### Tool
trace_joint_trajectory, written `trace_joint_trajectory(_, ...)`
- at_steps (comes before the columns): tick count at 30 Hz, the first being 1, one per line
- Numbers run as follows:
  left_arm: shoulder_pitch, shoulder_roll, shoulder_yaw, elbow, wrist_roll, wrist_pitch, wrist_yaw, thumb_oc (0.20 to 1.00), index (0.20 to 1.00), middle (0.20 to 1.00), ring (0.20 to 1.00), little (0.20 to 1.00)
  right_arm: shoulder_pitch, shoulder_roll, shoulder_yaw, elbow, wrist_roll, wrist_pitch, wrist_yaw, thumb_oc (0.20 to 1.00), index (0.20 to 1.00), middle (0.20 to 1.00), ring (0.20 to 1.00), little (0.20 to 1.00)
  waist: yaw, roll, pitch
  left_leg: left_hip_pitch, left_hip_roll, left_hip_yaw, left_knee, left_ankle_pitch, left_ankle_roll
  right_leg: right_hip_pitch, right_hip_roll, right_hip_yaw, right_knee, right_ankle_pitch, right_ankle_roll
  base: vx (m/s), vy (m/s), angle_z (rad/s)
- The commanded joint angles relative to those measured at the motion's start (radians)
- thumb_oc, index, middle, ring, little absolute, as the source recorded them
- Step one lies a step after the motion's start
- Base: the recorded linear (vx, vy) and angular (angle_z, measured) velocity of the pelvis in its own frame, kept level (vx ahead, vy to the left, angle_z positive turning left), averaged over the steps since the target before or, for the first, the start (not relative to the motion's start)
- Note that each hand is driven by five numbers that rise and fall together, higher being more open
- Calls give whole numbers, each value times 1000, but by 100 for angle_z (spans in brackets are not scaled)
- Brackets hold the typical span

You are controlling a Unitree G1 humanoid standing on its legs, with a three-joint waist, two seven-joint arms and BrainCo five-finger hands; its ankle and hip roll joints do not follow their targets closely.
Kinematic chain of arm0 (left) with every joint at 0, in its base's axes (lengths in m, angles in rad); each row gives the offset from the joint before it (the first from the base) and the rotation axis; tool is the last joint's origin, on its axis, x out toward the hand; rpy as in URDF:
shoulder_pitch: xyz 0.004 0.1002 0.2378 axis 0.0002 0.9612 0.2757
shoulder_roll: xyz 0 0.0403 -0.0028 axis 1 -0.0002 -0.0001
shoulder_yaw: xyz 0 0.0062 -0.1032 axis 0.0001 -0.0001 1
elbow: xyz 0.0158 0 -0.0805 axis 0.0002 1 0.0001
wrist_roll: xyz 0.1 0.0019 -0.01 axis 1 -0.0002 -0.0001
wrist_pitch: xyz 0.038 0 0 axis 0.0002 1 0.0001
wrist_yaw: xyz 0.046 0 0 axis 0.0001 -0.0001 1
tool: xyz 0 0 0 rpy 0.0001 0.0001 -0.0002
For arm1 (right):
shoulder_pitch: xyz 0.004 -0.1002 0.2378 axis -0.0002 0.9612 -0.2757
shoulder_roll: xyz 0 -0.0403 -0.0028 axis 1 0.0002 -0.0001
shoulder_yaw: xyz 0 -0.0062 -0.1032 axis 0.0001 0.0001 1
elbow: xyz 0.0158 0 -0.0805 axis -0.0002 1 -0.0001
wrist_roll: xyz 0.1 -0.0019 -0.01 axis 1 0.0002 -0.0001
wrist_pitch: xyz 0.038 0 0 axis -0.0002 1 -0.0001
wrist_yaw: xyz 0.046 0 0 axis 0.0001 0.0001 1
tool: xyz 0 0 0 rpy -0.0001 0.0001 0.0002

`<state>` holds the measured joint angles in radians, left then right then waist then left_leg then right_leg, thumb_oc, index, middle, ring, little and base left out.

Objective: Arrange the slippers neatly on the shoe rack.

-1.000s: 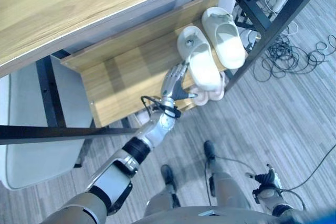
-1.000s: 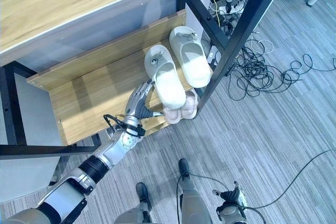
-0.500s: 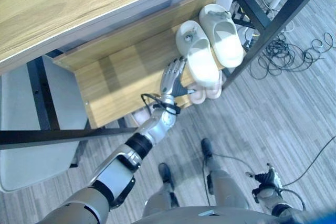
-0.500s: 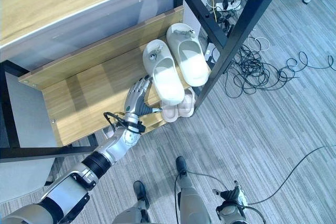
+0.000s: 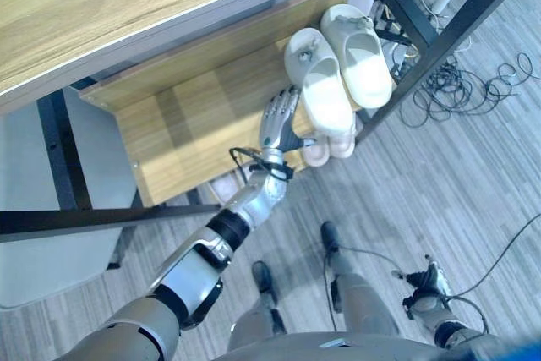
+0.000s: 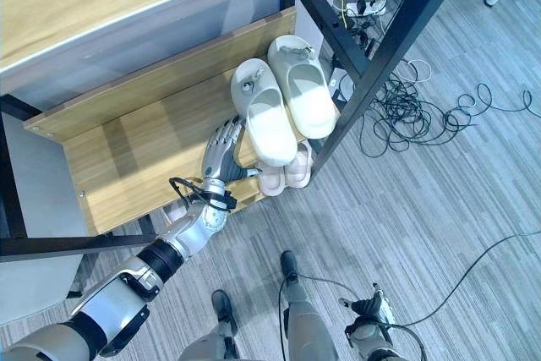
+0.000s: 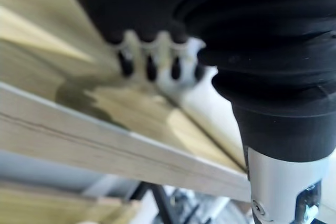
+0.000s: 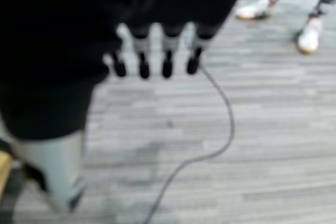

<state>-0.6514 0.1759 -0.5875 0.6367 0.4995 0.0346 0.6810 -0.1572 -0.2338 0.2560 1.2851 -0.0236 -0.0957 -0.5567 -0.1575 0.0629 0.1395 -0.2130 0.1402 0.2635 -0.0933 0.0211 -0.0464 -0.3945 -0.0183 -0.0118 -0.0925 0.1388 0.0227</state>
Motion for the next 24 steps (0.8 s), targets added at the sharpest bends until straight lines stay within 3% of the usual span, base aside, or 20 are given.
trace_joint_trajectory(1, -142, -69, 4, 123, 2, -13, 10, 1000, 1000, 1000, 1000, 1000, -12, -15, 23, 65, 21, -6, -35, 1000, 1000, 1000, 1000, 1000, -8, 22, -26, -72, 56, -88, 6, 90, -57, -27, -27, -29, 96, -79, 89, 0, 0, 0)
trace_joint_trajectory(11, -182, -94, -1, 166, -6, -1, 18, 1000, 1000, 1000, 1000, 1000, -13, -16, 35, 71, 17, -5, -36, 1000, 1000, 1000, 1000, 1000, -12, 23, -30, -63, 59, -84, 6, 86, -58, -23, -24, -28, 99, -85, 89, 0, 0, 0)
trace_joint_trajectory(24, -119, -6, 59, 39, -36, -16, 1, 1000, 1000, 1000, 1000, 1000, 7, -23, 2, 62, 15, 4, -16, 1000, 1000, 1000, 1000, 1000, 3, 24, -47, -45, 55, -96, 6, 79, -57, 15, -31, -47, 94, -90, 92, 1, 1, 0)
